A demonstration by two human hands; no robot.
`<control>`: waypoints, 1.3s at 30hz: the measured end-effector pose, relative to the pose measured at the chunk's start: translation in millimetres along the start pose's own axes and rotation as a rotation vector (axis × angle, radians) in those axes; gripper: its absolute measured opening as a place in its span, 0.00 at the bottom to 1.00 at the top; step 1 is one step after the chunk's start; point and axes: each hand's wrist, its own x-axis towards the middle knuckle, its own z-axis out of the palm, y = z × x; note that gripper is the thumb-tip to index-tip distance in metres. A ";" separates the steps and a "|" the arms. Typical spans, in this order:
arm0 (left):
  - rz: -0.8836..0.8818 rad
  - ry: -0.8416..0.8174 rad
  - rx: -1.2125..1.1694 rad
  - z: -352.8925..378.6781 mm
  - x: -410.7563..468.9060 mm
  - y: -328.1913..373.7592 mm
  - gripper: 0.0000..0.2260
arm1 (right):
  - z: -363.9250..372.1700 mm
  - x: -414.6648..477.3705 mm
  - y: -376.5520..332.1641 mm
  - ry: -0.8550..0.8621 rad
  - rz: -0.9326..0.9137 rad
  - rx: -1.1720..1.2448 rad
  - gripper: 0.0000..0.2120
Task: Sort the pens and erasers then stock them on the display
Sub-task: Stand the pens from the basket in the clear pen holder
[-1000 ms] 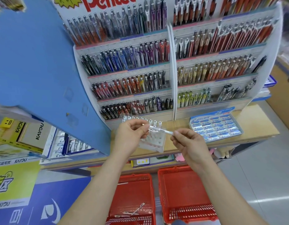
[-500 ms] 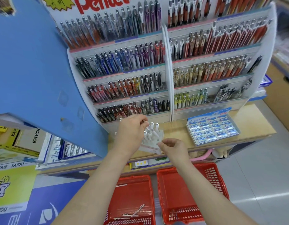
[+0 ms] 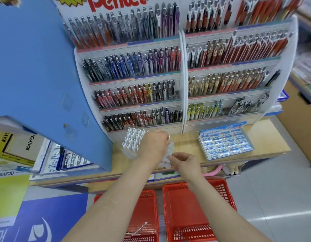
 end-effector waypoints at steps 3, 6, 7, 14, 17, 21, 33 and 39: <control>0.043 -0.019 0.086 4.7 0.4 2.4 0.07 | 0.1 -0.8 4.0 -0.023 0.034 0.077 0.08; 0.049 -0.018 0.126 6.4 2.3 3.4 0.06 | 0.3 -1.4 3.4 -0.022 0.047 0.096 0.08; 0.046 -0.015 0.128 6.5 3.2 2.9 0.06 | 0.7 -1.9 2.7 -0.025 0.049 0.098 0.08; 0.022 0.051 -0.065 -7.9 -21.3 -8.7 0.12 | -2.8 -17.7 -11.3 0.021 -0.067 -0.143 0.05; -0.022 0.190 -0.210 -26.0 -52.4 -23.0 0.10 | -10.5 -27.0 -26.2 0.044 -0.187 -0.330 0.07; -0.171 0.357 -0.366 -44.7 -117.6 -52.9 0.06 | -7.6 -49.6 -50.0 -0.109 -0.304 -0.472 0.09; -0.950 0.417 -0.573 24.3 -330.3 -202.0 0.10 | 143.2 -83.1 36.5 -0.759 -0.477 -1.014 0.09; -1.139 0.216 -0.564 155.6 -398.0 -287.4 0.09 | 206.3 -39.1 198.6 -0.847 -0.346 -1.139 0.09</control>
